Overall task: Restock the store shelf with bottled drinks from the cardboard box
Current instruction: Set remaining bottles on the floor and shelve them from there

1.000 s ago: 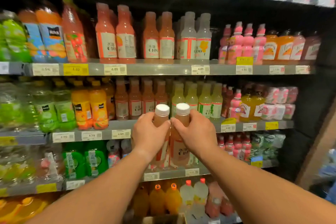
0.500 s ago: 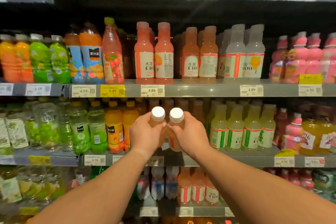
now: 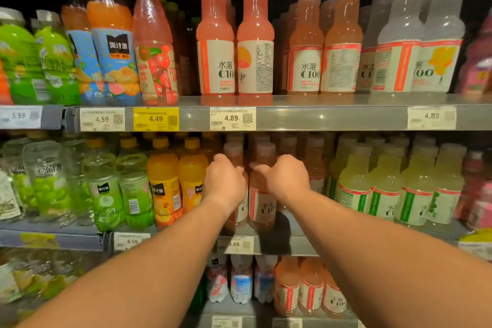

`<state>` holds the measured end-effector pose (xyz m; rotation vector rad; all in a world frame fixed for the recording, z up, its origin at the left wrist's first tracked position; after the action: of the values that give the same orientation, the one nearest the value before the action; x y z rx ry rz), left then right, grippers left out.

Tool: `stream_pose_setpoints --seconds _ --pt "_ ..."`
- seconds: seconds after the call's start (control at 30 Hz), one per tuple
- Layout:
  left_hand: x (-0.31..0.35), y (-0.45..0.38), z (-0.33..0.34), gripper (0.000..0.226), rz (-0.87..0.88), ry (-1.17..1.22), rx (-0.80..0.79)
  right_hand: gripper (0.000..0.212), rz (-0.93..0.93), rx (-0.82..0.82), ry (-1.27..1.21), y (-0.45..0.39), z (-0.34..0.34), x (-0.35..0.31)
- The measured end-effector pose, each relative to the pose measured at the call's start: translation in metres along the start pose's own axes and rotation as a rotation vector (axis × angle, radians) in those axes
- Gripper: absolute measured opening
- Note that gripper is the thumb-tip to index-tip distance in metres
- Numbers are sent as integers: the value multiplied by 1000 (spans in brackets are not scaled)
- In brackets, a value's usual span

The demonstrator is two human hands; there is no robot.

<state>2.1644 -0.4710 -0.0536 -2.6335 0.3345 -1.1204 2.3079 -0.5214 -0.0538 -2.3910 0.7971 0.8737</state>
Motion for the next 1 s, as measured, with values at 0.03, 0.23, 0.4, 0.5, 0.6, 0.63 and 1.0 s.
stream_pose_setpoints --seconds 0.03,0.23,0.4,0.5,0.6,0.63,1.0 --pt "0 -4 2 26 -5 -25 -16 40 27 -13 13 -3 1 1" --pt "-2 -16 8 21 38 -122 -70 38 52 -22 68 -11 10 4" --pt "-3 -10 8 14 -21 -29 -37 39 17 -42 85 -6 8 1" --pt "-1 2 11 31 -51 -19 -82 54 -24 -78 72 2 8 -4" --pt "3 19 9 49 -31 40 -82 64 -51 -33 43 22 -5 -4" --pt "7 26 6 59 -13 50 -76 65 -72 -10 49 30 -14 -3" --pt "84 143 -12 81 212 -39 -64 59 -168 106 141 133 -146 66"
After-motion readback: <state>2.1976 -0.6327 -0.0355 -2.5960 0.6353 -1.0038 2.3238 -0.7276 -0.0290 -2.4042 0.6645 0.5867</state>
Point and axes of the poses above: each hand's wrist, its own y-axis away from the middle knuckle, its own z-axis out of the palm, x = y × z, the point moved 6 cm from there along -y, towards the middle knuckle, and after that the axes turned 2 degrees about -y, right-handed, at the moved point
